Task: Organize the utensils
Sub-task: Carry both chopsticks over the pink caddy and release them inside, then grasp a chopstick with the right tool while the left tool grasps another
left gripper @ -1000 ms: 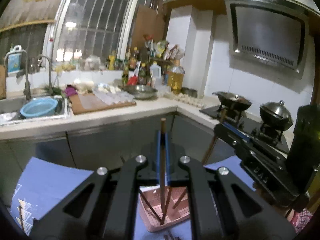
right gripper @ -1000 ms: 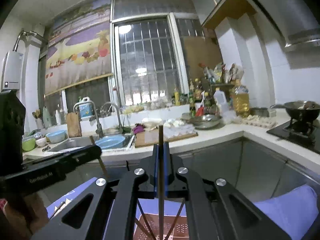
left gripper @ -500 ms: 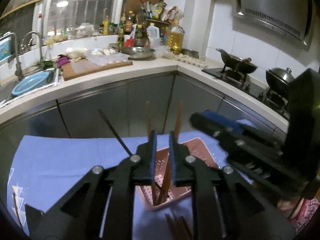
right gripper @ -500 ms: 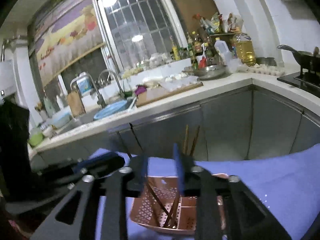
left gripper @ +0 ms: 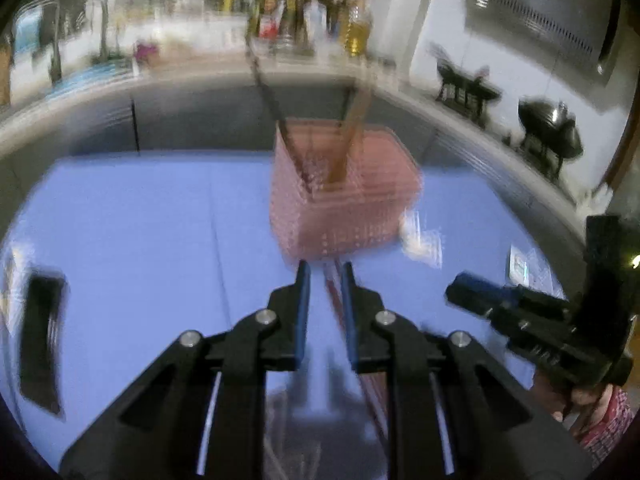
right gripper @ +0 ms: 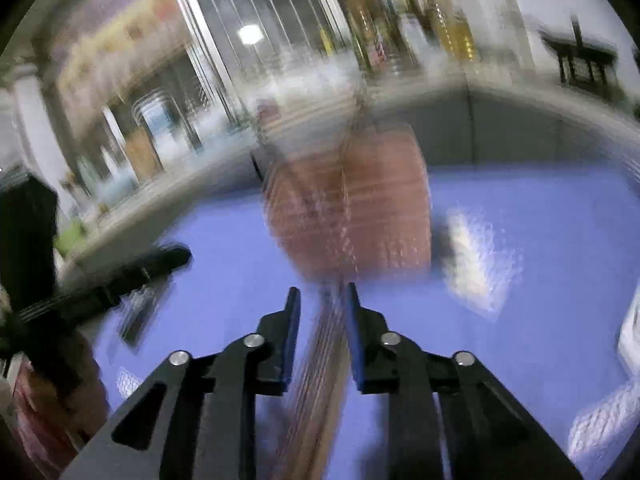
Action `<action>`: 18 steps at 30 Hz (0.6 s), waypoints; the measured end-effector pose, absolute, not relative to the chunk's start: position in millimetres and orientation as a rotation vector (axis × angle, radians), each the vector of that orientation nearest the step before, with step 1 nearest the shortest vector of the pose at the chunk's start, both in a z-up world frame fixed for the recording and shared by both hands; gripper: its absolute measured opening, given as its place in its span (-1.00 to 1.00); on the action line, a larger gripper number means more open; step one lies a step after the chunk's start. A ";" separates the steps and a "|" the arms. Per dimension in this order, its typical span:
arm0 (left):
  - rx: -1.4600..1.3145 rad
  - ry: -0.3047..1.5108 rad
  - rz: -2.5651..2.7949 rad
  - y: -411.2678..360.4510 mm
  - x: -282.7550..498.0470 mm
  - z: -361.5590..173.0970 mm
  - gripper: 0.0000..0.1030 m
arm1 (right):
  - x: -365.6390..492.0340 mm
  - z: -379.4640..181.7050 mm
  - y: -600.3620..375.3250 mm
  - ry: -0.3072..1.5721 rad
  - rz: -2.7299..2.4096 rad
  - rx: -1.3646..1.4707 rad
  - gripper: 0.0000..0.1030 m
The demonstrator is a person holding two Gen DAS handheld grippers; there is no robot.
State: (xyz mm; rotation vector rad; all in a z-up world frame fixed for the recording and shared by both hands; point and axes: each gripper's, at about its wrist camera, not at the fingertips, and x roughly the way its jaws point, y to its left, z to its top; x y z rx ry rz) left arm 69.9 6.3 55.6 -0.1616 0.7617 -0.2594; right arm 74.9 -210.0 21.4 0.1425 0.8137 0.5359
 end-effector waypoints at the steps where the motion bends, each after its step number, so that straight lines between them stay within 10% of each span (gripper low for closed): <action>1: -0.180 0.821 -0.279 2.6 66.2 35.8 -0.72 | 65.9 -0.1 -209.5 0.875 0.528 0.143 -0.66; 18: -0.069 0.977 -0.293 -56.6 44.4 -28.4 -0.72 | 30.1 -37.4 -186.9 0.946 0.521 0.030 -0.68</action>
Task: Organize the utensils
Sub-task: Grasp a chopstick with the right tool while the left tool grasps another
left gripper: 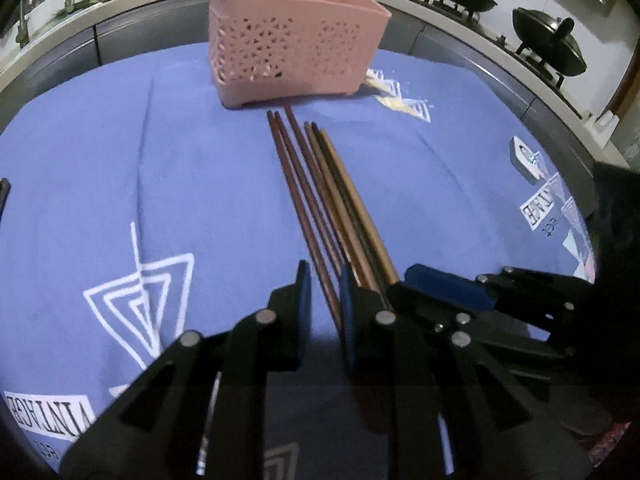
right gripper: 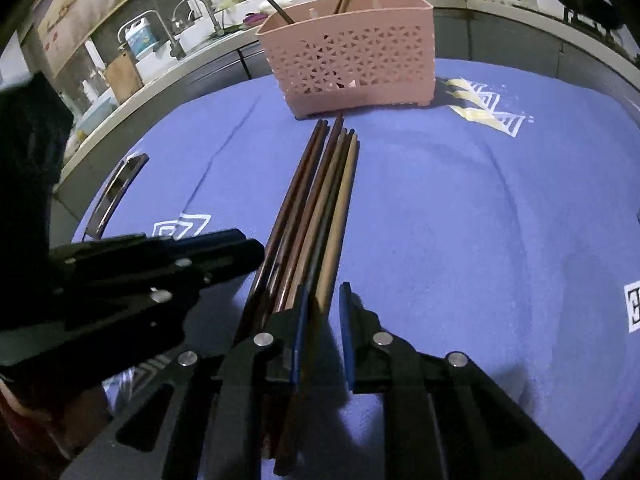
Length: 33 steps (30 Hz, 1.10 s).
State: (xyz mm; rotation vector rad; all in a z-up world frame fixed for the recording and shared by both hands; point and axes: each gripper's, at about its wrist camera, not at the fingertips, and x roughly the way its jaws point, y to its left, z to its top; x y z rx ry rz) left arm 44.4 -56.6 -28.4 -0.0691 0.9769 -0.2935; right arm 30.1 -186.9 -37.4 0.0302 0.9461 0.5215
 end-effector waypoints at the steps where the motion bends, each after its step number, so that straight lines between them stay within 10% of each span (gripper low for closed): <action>1: -0.064 0.979 -0.287 -57.7 45.8 -29.8 -0.72 | 28.9 -38.0 -185.9 0.945 0.528 0.026 -0.67; 33: 0.005 0.992 -0.265 -26.5 38.2 -34.8 -0.89 | 35.6 -38.8 -245.4 1.008 0.434 0.120 -0.82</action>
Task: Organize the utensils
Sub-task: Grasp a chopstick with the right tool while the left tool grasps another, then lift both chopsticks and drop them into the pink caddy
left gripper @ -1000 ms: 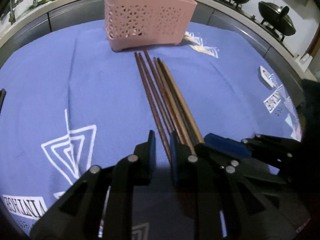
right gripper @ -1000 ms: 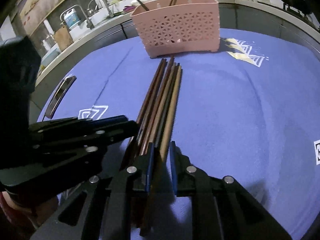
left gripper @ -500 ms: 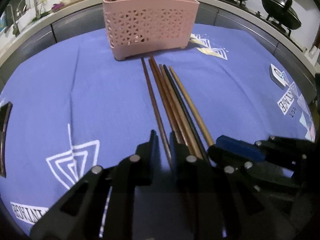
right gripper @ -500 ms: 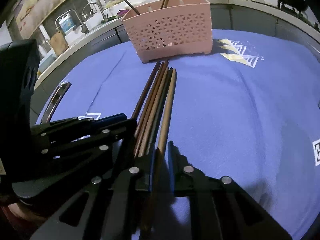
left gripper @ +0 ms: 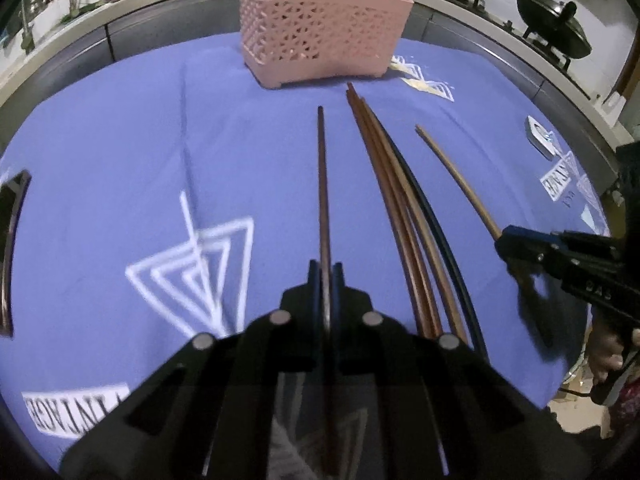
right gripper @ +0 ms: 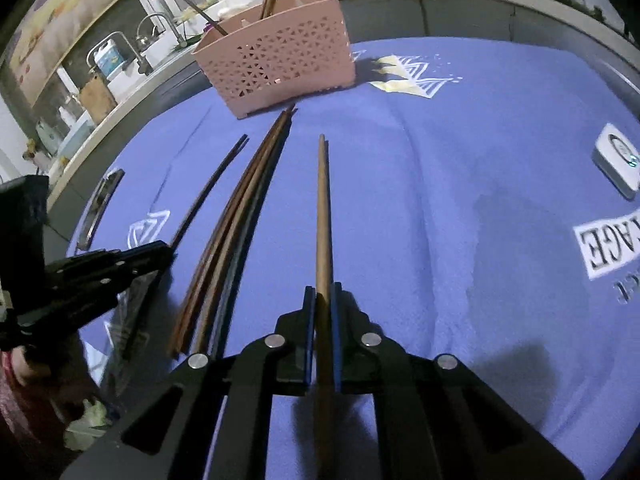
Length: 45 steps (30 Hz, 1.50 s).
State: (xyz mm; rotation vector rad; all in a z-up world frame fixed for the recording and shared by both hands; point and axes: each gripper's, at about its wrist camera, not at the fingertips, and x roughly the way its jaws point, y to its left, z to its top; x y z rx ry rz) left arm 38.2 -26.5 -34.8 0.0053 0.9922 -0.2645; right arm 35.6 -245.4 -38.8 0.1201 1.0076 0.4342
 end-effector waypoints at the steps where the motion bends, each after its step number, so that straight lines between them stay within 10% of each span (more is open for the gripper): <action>1: 0.016 0.992 -0.259 -29.9 44.3 -33.8 -0.89 | 41.7 -37.2 -241.9 1.011 0.434 0.122 -0.82; 15: 0.041 0.982 -0.290 -53.0 124.1 -17.7 -0.92 | 114.9 -19.9 -218.5 0.974 0.506 0.121 -0.90; 45: -0.117 0.288 -0.253 7.2 104.8 259.8 -0.92 | 142.5 228.8 -206.5 0.231 0.559 0.129 -0.90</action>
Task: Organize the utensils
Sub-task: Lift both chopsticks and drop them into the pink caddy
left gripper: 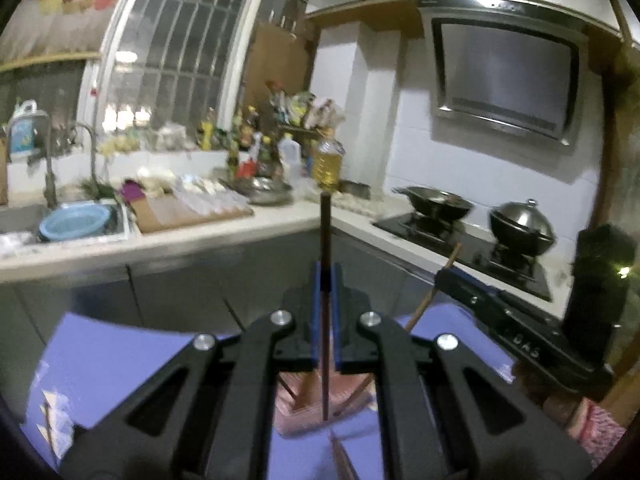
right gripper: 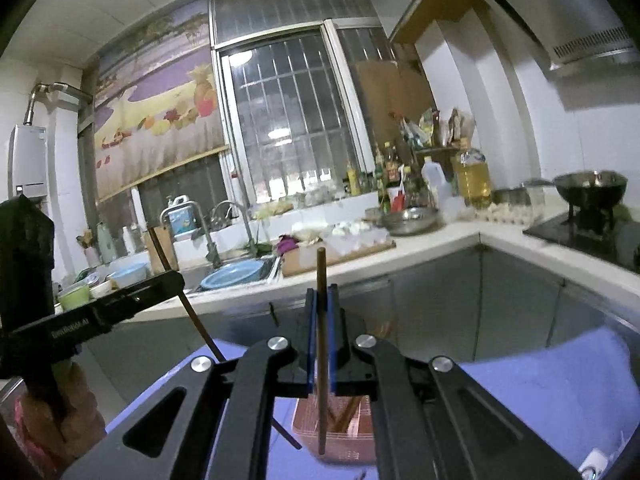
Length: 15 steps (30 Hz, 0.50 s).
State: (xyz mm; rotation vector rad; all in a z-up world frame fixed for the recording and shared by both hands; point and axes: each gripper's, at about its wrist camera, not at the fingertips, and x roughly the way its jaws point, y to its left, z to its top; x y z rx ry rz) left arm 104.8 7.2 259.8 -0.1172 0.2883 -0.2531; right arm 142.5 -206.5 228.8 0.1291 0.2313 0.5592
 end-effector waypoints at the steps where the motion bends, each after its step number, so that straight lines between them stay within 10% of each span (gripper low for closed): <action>1: -0.103 0.288 -0.241 5.7 114.5 261.8 -0.92 | 147.3 229.1 -202.8 0.233 0.555 0.120 -0.90; 15: -0.078 0.515 -0.225 1.5 195.6 179.4 -0.92 | 214.2 158.9 -178.8 0.434 0.561 0.127 -0.87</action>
